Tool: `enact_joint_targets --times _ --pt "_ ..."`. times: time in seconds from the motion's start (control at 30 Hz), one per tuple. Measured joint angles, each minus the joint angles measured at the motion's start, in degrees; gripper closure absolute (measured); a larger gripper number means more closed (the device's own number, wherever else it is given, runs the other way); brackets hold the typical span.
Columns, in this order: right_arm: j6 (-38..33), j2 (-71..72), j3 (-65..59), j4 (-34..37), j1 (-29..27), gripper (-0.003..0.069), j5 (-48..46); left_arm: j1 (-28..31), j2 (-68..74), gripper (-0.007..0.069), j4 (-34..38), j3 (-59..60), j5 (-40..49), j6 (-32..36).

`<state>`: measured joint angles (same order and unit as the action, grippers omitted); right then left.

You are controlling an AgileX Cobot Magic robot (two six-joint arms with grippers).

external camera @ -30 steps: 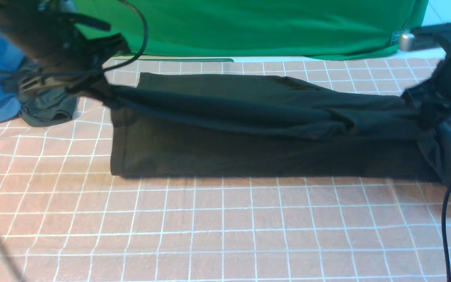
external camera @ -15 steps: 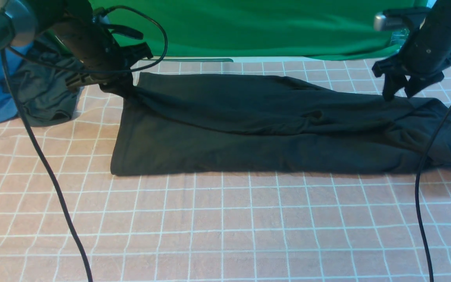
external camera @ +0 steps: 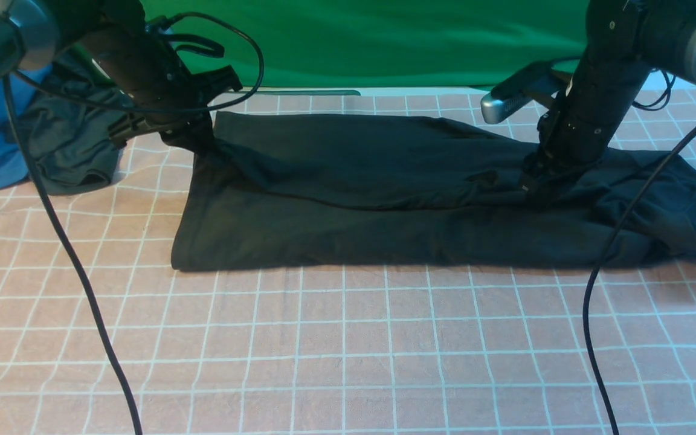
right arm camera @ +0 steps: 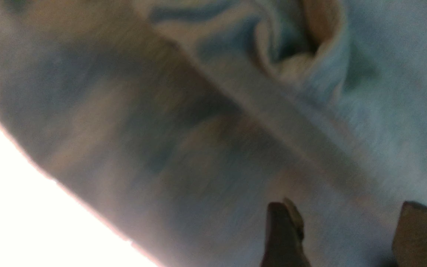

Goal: Fold a long-sleeved shirt over a pink coffee tablecloth.
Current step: 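Fold the black garment in half by bringing its near edge over to the far edge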

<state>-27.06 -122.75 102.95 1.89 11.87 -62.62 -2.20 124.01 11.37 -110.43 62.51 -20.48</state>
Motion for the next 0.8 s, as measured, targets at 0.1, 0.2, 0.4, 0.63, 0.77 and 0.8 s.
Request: enact_joint_targets --times 0.1,0.2,0.4,0.63,0.77,0.8 --pt "-0.6 -0.3 -0.1 -0.1 0.1 0.0231 1.9 0.0 0.0 0.0594 0.0 0.0 0.0 0.0" --pt "-1.5 -1.2 -0.1 -0.2 0.8 0.0230 3.4 0.0 0.0 0.0594 0.0 0.0 -0.1 0.1" --pt "-2.9 -3.4 -0.1 -1.5 4.0 0.0230 6.7 0.0 0.0 0.0594 0.0 0.0 0.3 0.8" --pt "0.1 -4.3 -0.1 -4.8 5.2 0.0417 9.4 0.0 0.0 0.0594 0.0 0.0 1.4 1.9" --pt "-0.2 -4.3 -0.1 -5.1 5.2 0.0568 9.5 0.0 0.0 0.0594 0.0 0.0 1.7 2.2" --pt "-0.4 -4.2 -0.1 -5.3 5.2 0.0571 9.3 0.0 0.0 0.0594 0.0 0.0 1.7 2.2"
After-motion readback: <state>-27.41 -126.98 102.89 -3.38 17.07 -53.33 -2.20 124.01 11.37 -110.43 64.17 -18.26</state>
